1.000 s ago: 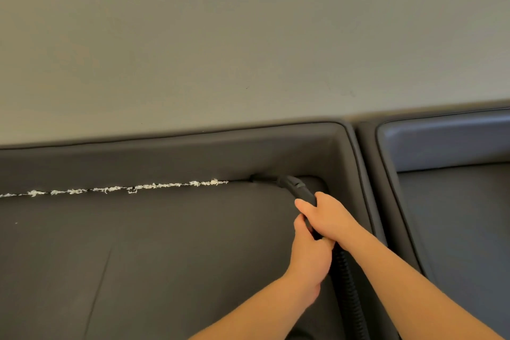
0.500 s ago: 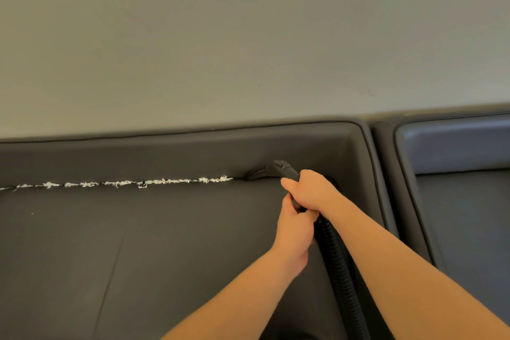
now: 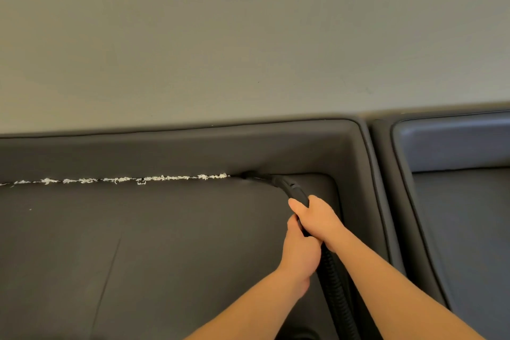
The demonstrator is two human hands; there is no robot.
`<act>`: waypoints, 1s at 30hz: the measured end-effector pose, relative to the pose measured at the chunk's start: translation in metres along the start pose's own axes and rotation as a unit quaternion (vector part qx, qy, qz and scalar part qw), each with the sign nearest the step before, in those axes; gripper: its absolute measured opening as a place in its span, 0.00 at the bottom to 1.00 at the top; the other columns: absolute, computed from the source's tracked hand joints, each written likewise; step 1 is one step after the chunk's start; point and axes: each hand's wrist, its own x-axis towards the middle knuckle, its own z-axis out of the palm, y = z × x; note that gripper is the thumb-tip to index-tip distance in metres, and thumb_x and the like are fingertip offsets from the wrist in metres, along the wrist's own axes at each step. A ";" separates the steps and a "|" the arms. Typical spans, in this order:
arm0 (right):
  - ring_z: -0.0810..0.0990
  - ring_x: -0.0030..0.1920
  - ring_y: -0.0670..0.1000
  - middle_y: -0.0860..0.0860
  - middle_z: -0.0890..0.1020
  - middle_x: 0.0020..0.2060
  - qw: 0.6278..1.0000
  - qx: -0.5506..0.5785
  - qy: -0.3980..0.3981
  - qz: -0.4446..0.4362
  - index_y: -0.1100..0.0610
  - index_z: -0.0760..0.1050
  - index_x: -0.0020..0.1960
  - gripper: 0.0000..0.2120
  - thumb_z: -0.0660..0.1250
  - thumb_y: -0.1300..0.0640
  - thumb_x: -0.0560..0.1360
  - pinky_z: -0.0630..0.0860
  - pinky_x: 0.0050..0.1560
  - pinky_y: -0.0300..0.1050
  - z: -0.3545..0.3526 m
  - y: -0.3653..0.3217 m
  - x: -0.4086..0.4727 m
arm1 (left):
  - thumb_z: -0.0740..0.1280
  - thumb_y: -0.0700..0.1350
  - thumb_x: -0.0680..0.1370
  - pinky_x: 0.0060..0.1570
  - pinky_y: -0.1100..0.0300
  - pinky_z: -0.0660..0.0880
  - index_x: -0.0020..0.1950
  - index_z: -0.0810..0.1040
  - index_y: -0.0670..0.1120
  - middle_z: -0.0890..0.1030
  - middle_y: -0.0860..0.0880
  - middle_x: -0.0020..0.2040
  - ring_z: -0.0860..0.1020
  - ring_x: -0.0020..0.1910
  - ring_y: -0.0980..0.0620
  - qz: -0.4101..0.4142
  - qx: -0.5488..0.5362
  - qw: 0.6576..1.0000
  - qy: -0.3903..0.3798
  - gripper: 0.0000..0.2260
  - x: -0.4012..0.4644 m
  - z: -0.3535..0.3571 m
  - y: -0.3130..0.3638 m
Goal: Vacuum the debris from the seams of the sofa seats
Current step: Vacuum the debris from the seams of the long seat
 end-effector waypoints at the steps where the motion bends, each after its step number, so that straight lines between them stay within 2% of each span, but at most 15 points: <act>1: 0.75 0.39 0.51 0.52 0.77 0.39 1.000 -0.021 -0.002 -0.015 0.56 0.68 0.43 0.17 0.62 0.43 0.80 0.72 0.41 0.48 -0.003 -0.006 -0.004 | 0.61 0.35 0.79 0.60 0.48 0.81 0.75 0.65 0.55 0.81 0.52 0.60 0.81 0.59 0.52 0.011 -0.013 1.000 0.006 0.27 -0.005 -0.001 0.000; 6: 0.73 0.36 0.51 0.51 0.75 0.36 0.994 -0.088 -0.005 -0.071 0.56 0.67 0.40 0.20 0.63 0.41 0.80 0.69 0.38 0.46 -0.027 -0.032 -0.022 | 0.67 0.40 0.80 0.64 0.48 0.78 0.75 0.63 0.58 0.80 0.56 0.61 0.80 0.62 0.53 0.060 -0.062 0.996 0.003 0.27 -0.020 -0.003 0.007; 12: 0.79 0.44 0.55 0.53 0.79 0.40 0.992 -0.112 -0.016 -0.055 0.57 0.70 0.42 0.20 0.61 0.40 0.79 0.73 0.43 0.51 -0.001 -0.053 0.012 | 0.64 0.37 0.80 0.61 0.46 0.80 0.69 0.71 0.55 0.84 0.52 0.58 0.83 0.58 0.51 0.066 -0.063 0.995 0.032 0.21 0.006 -0.023 0.018; 16: 0.77 0.42 0.55 0.52 0.77 0.39 0.990 -0.135 -0.022 -0.043 0.55 0.67 0.41 0.18 0.60 0.41 0.80 0.72 0.43 0.49 0.016 -0.070 0.032 | 0.61 0.34 0.79 0.60 0.44 0.80 0.69 0.71 0.53 0.84 0.49 0.58 0.83 0.57 0.47 0.056 -0.069 0.995 0.039 0.21 0.022 -0.043 0.025; 21: 0.78 0.48 0.57 0.51 0.76 0.43 0.988 -0.153 -0.013 -0.031 0.57 0.69 0.51 0.18 0.59 0.41 0.81 0.73 0.47 0.50 0.038 -0.081 0.041 | 0.56 0.32 0.80 0.53 0.47 0.83 0.67 0.72 0.51 0.85 0.45 0.56 0.84 0.55 0.45 0.030 -0.098 0.993 0.053 0.20 0.034 -0.059 0.026; 23: 0.78 0.49 0.57 0.51 0.76 0.44 0.988 -0.151 -0.003 -0.029 0.56 0.68 0.52 0.18 0.59 0.41 0.81 0.72 0.47 0.50 0.047 -0.078 0.039 | 0.57 0.33 0.80 0.49 0.48 0.83 0.67 0.72 0.50 0.85 0.44 0.55 0.85 0.52 0.45 0.018 -0.096 0.994 0.058 0.20 0.035 -0.065 0.022; 26: 0.78 0.46 0.55 0.50 0.76 0.42 0.993 -0.120 0.004 -0.007 0.56 0.69 0.52 0.18 0.59 0.41 0.81 0.73 0.44 0.50 0.048 -0.061 0.032 | 0.57 0.33 0.80 0.51 0.46 0.83 0.68 0.70 0.52 0.85 0.45 0.55 0.84 0.51 0.47 -0.001 -0.064 0.997 0.047 0.21 0.032 -0.062 0.014; 30: 0.80 0.49 0.56 0.55 0.81 0.49 0.999 -0.032 -0.004 0.022 0.58 0.73 0.54 0.20 0.60 0.40 0.80 0.79 0.53 0.55 0.041 -0.022 0.010 | 0.58 0.36 0.81 0.53 0.47 0.83 0.72 0.68 0.53 0.83 0.49 0.57 0.83 0.54 0.49 -0.017 0.002 1.000 0.014 0.21 0.015 -0.040 -0.003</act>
